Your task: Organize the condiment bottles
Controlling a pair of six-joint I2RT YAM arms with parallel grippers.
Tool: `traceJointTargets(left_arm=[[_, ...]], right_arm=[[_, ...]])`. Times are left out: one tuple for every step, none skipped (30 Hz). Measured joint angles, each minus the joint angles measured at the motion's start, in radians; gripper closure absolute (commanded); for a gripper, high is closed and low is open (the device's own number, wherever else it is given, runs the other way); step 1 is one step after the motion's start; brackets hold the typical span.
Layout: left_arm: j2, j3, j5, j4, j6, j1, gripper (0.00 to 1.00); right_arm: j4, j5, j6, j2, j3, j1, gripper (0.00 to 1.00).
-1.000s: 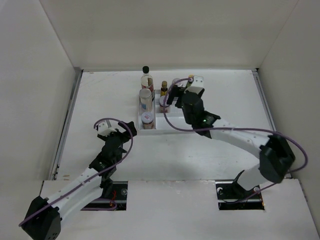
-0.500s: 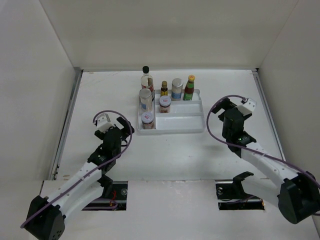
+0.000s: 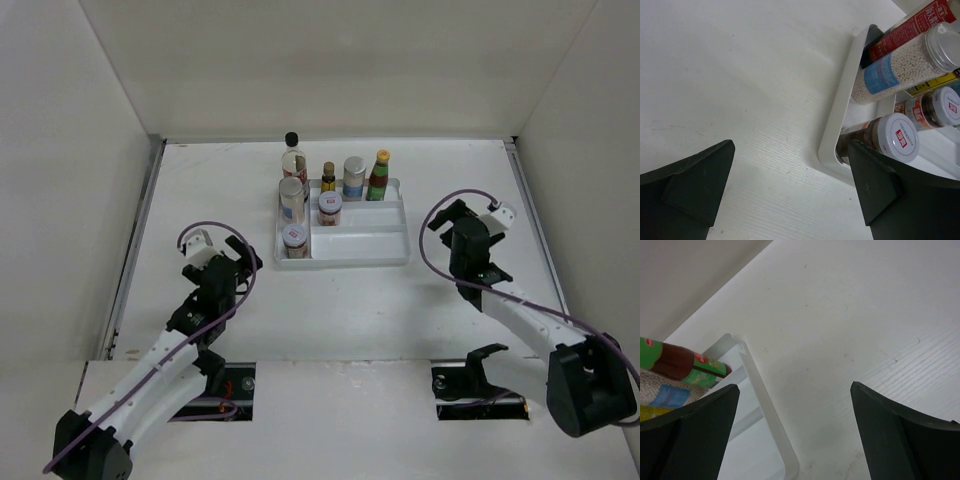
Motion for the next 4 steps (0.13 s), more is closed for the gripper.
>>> traceJointTargets(left_arm=[[0.002, 0.0, 0.002, 0.0, 0.0, 0.0, 0.0], [0.006, 0.0, 0.005, 0.0, -0.001, 0.0, 0.0], [0.017, 0.0, 0.008, 0.001, -0.001, 0.0, 0.0], [0.029, 0.0, 0.01, 0.001, -0.002, 0.0, 0.0]], right_arm=[[0.0, -0.004, 0.002, 0.016, 0.0, 0.0, 0.0], [0.0, -0.007, 0.002, 0.029, 0.0, 0.002, 0.0], [0.0, -0.01, 0.002, 0.042, 0.0, 0.005, 0.0], [-0.001, -0.013, 0.002, 0.051, 0.0, 0.006, 0.0]])
